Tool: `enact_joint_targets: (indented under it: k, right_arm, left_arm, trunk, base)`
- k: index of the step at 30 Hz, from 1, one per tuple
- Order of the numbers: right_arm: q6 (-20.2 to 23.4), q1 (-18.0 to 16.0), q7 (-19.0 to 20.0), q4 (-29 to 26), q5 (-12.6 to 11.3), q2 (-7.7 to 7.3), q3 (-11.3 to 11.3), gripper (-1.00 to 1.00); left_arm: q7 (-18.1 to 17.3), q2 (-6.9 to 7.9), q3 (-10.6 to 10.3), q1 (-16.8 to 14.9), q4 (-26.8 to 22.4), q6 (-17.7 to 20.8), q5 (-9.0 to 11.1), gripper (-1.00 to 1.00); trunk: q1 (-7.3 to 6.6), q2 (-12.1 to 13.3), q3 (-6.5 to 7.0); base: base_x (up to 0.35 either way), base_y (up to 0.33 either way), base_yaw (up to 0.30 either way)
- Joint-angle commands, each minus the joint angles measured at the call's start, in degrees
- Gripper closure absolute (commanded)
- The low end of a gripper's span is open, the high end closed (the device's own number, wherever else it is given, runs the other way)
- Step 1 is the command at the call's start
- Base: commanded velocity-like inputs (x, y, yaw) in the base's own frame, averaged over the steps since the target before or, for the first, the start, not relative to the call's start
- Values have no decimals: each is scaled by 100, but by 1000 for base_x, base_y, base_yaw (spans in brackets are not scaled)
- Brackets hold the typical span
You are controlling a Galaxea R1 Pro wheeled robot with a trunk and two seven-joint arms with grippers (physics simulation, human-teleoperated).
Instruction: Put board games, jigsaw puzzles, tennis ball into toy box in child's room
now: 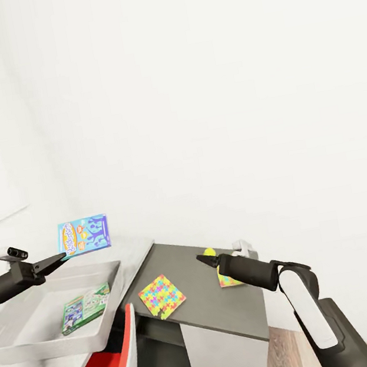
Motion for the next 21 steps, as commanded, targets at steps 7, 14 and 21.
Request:
enact_joint_targets:
  k: [7,14,21]
  right_arm:
    - [23,-4,56,-2,48,2,-8,-100]
    - [23,-4,54,-2,48,2,-8,-100]
    - [23,-4,54,-2,48,2,-8,-100]
  left_arm:
    - [-23,-5,0,-6,-1,55,8,100]
    - [-23,-5,0,-6,-1,53,6,100]
    - [-23,-5,0,-6,-1,48,8,100]
  trunk:
    - [6,-11,-11]
    - [6,-11,-11]
    - [6,-11,-11]
  base:
    - [221,-4,43]
    - [265,25,1]
    - [305,16,0]
